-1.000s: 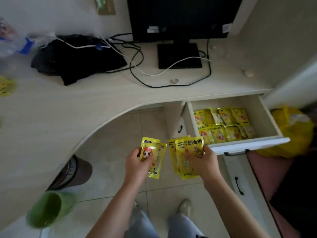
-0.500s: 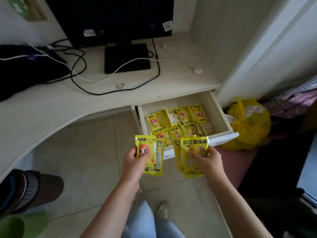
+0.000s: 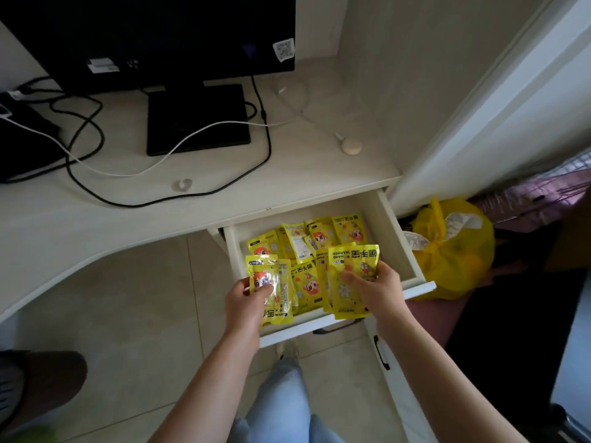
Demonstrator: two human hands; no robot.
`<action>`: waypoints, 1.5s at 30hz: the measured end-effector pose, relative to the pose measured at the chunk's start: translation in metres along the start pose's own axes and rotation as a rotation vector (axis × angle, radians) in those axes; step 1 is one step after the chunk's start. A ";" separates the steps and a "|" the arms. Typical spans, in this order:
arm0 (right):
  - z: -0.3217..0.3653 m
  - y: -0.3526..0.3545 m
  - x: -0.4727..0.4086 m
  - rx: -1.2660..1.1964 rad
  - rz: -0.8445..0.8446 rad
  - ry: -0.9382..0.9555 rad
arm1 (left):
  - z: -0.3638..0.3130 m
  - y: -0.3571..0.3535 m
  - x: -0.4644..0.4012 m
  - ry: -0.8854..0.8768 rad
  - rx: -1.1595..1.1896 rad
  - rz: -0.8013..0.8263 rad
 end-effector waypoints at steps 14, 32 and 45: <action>-0.011 -0.019 -0.110 0.118 0.149 -0.233 | 0.025 -0.046 -0.072 0.202 -0.042 0.025; -0.073 -0.033 -0.177 0.420 0.429 -0.419 | 0.060 -0.053 -0.097 0.234 -0.223 -0.088; -0.036 -0.015 -0.164 0.900 0.590 -0.232 | 0.044 -0.049 -0.067 0.126 -0.432 -0.124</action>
Point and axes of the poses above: each hand's wrist, its own x-axis away from the middle knuckle, its own y-axis out of the back of the hand, z = x × y, the point moved 3 cm from there along -x, towards the middle knuckle, and after that the axes turned 7 degrees about z, right-handed, at the moved point
